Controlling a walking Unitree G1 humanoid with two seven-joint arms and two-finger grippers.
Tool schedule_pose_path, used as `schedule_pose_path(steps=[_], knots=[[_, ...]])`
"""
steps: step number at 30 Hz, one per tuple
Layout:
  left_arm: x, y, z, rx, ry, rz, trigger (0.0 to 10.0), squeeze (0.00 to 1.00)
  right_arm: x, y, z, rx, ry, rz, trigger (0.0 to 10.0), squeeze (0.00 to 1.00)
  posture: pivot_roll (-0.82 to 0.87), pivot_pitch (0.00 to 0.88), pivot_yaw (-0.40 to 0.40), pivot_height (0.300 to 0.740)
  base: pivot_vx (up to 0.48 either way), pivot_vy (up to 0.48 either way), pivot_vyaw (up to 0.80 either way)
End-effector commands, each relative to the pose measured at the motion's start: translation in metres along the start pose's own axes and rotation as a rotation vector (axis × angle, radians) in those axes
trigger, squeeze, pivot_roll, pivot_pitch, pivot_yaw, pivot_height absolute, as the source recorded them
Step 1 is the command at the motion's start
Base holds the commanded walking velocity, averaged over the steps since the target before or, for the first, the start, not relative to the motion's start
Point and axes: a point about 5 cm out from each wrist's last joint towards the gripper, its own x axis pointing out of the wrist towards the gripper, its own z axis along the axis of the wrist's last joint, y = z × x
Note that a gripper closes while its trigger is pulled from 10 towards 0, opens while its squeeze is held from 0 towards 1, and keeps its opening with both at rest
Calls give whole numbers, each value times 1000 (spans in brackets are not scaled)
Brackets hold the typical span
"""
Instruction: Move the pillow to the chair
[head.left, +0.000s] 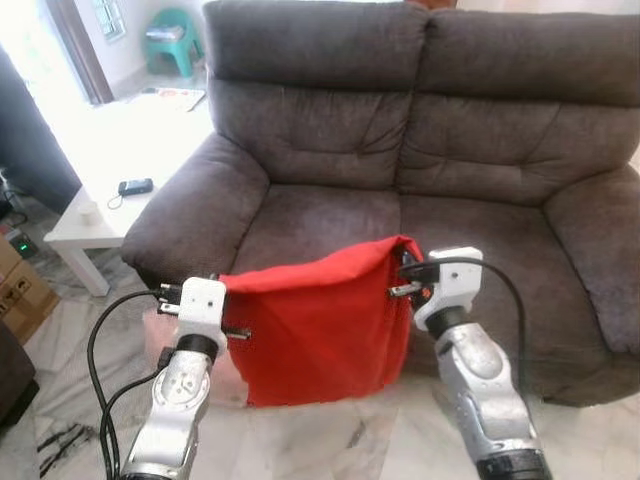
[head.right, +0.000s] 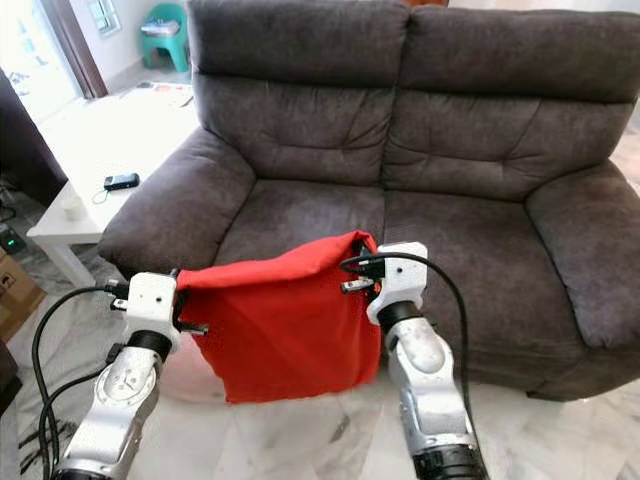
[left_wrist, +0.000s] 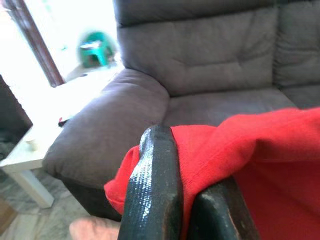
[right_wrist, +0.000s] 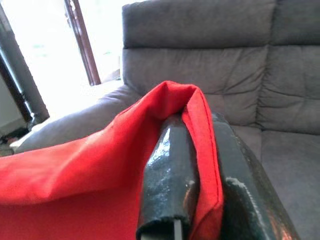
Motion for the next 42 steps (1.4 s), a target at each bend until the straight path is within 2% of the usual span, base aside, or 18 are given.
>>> schedule_pose_path(steps=[1,7,19,30,42], knots=[[10,12,34,24,-147,85,10000,0,0,3,12,10,-68,5,10000,0,33,0,22,740,0,0,0],[19,13,42,27,-175,139,10000,0,-4,13,10,4,-69,31,10000,0,20,0,30,740,0,0,0],[20,-6,42,39,-183,71,10000,0,-6,25,7,28,-75,55,10000,0,17,0,28,740,0,0,0],[20,-9,38,36,-175,40,10000,0,0,21,7,22,-82,35,10000,0,10,0,27,740,0,0,-111],[19,-2,38,41,-179,58,10000,0,4,25,9,28,-103,43,10000,0,23,0,15,740,0,0,-133]])
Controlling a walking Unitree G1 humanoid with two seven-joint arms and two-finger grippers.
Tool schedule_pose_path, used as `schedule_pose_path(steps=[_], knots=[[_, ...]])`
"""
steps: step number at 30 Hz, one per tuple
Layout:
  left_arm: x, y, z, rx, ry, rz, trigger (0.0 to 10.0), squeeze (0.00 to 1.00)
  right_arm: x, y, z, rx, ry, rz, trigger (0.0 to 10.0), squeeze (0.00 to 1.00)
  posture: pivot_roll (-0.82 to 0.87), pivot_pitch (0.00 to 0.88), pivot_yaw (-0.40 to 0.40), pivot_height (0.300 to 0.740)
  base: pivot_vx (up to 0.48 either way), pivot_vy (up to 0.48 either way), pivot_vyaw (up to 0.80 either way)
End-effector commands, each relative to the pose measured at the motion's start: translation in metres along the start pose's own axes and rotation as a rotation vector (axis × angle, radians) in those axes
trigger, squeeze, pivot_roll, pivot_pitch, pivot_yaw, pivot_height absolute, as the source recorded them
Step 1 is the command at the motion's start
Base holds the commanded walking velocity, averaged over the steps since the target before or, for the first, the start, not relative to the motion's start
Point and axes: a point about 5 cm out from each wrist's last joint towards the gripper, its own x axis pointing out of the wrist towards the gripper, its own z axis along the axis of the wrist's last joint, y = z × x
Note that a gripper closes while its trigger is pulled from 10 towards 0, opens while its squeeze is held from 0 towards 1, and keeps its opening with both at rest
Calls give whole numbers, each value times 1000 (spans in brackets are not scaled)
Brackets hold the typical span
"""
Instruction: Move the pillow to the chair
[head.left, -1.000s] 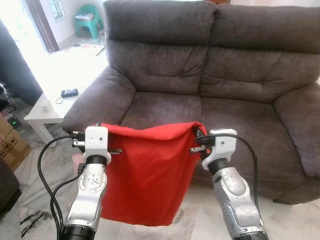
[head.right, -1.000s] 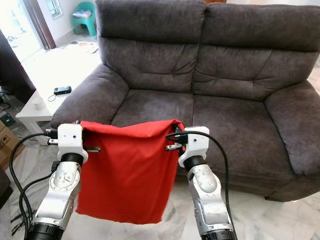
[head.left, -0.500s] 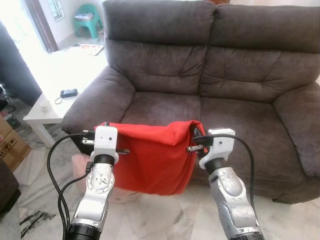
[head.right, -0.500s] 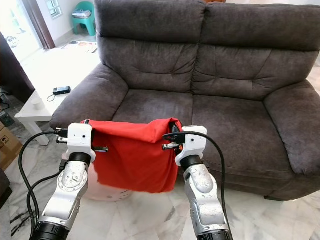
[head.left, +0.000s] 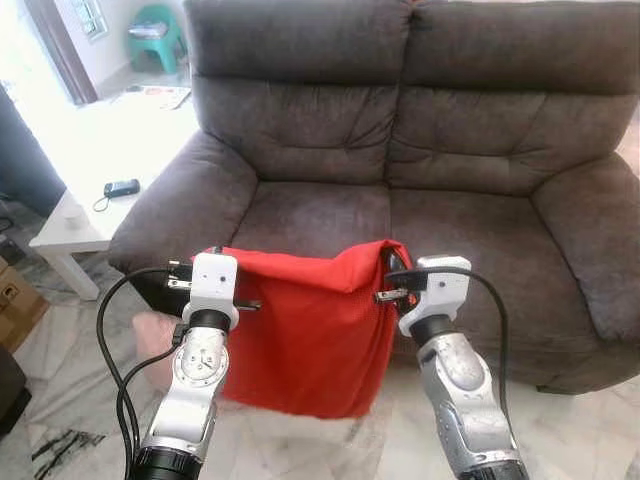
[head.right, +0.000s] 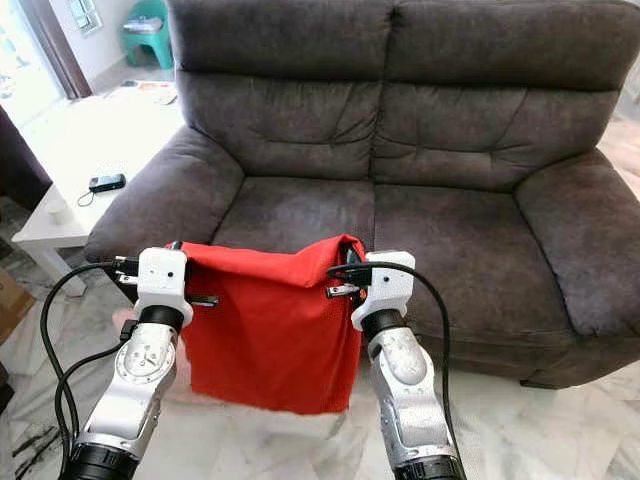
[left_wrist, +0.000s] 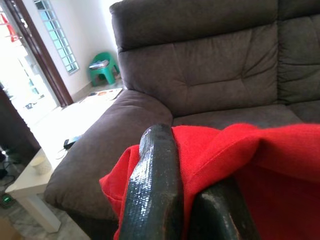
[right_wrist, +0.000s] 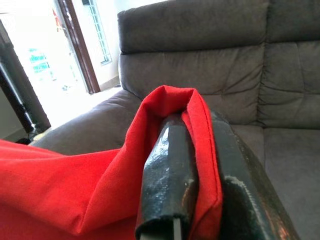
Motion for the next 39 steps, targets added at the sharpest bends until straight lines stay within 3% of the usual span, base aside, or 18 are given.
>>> schedule_pose_path(steps=[1,7,8,12,33,39], knots=[[6,7,19,3,-106,25,10000,0,6,4,11,-2,-58,17,10000,0,23,0,15,740,0,0,0],[7,7,20,2,-113,26,10000,0,8,6,10,-15,-41,29,10000,0,23,0,14,740,0,-257,-208],[7,7,20,3,-113,24,10000,0,9,9,8,-69,-31,59,10000,0,23,0,14,740,0,-307,-781],[7,8,20,3,-114,25,10000,0,8,9,9,-25,-49,52,10000,0,20,0,15,740,0,-306,-541],[7,11,18,29,-115,14,10000,0,12,8,9,-24,-56,44,10000,0,21,0,13,740,0,0,0],[8,11,18,32,-119,13,10000,0,13,9,10,-21,-60,49,10000,0,22,0,13,740,0,0,-680]])
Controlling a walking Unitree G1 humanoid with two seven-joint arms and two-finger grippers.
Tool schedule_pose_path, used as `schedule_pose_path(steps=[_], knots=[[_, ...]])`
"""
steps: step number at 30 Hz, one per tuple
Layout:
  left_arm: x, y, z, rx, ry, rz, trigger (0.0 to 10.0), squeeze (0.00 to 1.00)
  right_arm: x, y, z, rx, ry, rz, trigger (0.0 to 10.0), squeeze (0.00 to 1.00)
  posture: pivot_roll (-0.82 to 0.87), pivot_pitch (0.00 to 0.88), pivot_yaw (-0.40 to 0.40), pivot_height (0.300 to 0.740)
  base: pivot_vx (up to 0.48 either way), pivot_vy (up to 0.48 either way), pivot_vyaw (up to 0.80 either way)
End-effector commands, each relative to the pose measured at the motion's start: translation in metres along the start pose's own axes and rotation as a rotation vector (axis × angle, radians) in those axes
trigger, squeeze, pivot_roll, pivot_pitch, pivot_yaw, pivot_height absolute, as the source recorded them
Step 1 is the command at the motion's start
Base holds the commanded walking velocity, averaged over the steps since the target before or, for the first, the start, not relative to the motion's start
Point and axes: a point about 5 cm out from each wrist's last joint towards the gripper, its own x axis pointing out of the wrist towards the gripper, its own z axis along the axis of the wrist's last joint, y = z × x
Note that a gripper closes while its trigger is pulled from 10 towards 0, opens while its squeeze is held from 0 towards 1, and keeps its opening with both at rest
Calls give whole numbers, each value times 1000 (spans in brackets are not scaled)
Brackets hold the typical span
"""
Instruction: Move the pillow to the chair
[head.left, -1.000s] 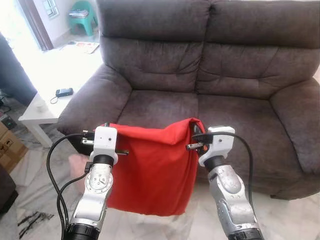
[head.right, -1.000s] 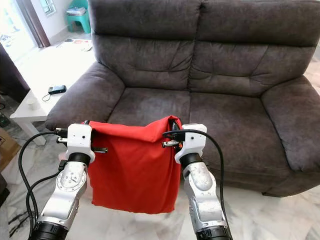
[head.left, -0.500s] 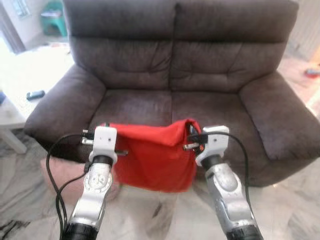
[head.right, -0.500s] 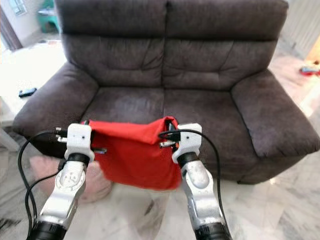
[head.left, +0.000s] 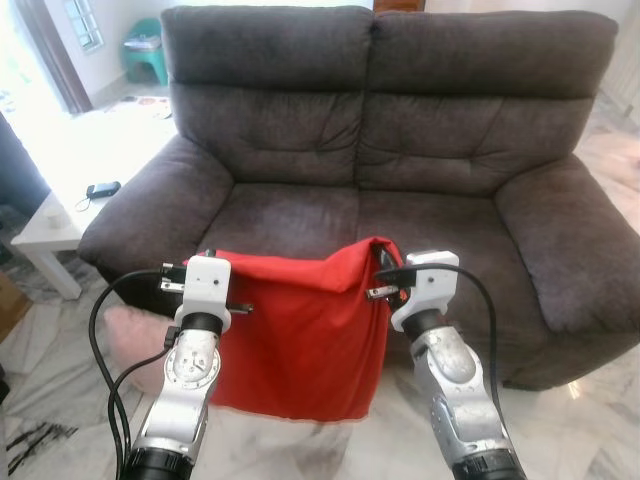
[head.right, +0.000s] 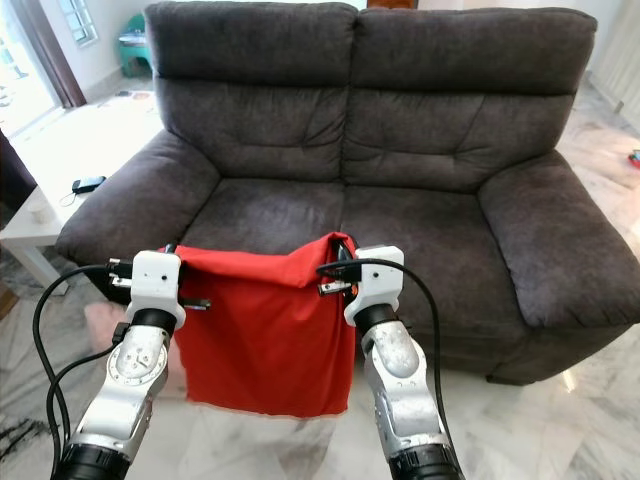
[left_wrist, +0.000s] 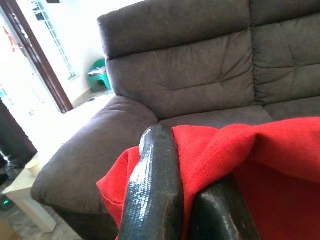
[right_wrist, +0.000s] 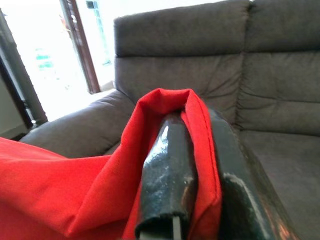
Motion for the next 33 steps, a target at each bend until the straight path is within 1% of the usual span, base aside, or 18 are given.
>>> schedule_pose_path(steps=[1,7,14,19,29,32,33], knots=[[8,0,25,-2,-128,7,10000,0,6,1,14,3,-67,5,10000,0,21,0,13,740,0,0,0],[9,0,26,0,-133,6,10000,0,7,1,15,-7,-74,8,10000,0,21,0,11,740,0,0,0],[9,0,26,0,-138,3,10000,0,9,2,14,8,-70,6,10000,0,17,0,12,740,0,-254,0],[10,-1,27,1,-145,0,10000,0,9,1,15,0,-76,4,10000,0,18,0,13,740,0,-253,-730],[8,2,26,10,-143,4,10000,0,9,0,14,12,-72,-5,10000,0,24,0,10,740,0,-252,0],[9,2,26,8,-145,8,10000,0,9,0,13,8,-69,-8,10000,0,24,0,9,740,0,-252,-800],[9,2,26,9,-145,9,10000,0,9,0,14,6,-75,-6,10000,0,24,0,9,740,0,-251,0]])
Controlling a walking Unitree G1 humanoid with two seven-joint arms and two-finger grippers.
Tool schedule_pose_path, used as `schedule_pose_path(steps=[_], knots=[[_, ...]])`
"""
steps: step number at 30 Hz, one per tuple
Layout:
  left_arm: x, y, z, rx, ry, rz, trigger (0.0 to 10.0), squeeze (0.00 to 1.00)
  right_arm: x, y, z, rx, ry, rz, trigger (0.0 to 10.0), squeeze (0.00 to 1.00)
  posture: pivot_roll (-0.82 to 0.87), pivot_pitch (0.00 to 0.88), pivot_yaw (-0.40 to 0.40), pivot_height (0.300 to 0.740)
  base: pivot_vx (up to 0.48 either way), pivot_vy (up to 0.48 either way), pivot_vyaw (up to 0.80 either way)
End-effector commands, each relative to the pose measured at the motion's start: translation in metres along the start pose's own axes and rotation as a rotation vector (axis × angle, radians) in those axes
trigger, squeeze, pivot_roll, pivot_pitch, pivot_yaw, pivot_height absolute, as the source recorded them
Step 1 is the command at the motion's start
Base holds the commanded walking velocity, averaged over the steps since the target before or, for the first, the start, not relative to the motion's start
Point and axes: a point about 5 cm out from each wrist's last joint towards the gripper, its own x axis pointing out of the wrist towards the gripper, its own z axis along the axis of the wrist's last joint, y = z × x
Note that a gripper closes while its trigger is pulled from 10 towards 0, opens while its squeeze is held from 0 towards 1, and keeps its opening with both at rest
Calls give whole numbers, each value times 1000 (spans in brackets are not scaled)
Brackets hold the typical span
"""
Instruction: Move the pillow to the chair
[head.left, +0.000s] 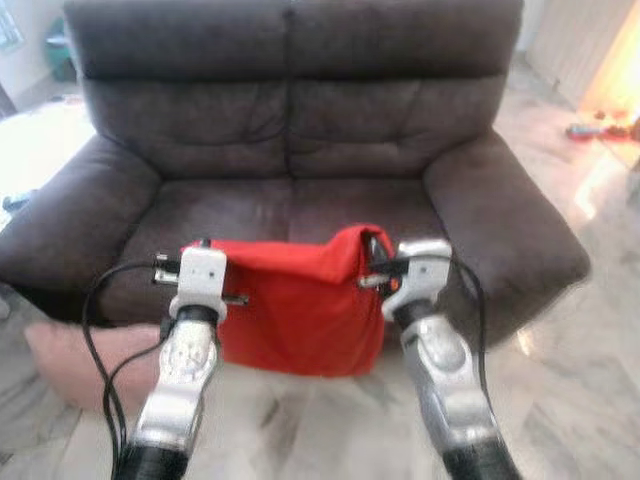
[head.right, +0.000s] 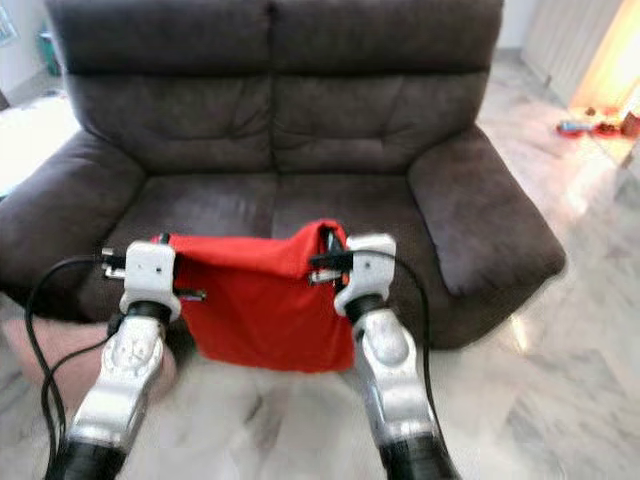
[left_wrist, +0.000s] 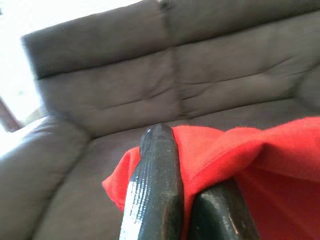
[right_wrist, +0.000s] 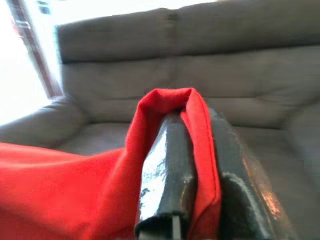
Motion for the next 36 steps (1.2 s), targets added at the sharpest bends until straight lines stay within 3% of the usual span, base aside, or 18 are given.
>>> schedule_pose_path(steps=[1,17,28,36], knots=[[7,10,21,20,-115,32,10000,0,5,10,11,10,-58,27,10000,0,24,0,9,740,0,-251,0],[7,13,22,17,-116,46,10000,0,5,12,10,8,-56,36,10000,0,27,0,9,740,0,-252,0],[2,5,30,-17,-156,-2,10000,0,5,13,13,8,-73,35,10000,0,27,0,9,740,0,0,0],[-1,2,39,45,-198,-19,10000,0,6,12,19,5,-100,30,10000,0,25,0,13,740,0,0,0]])
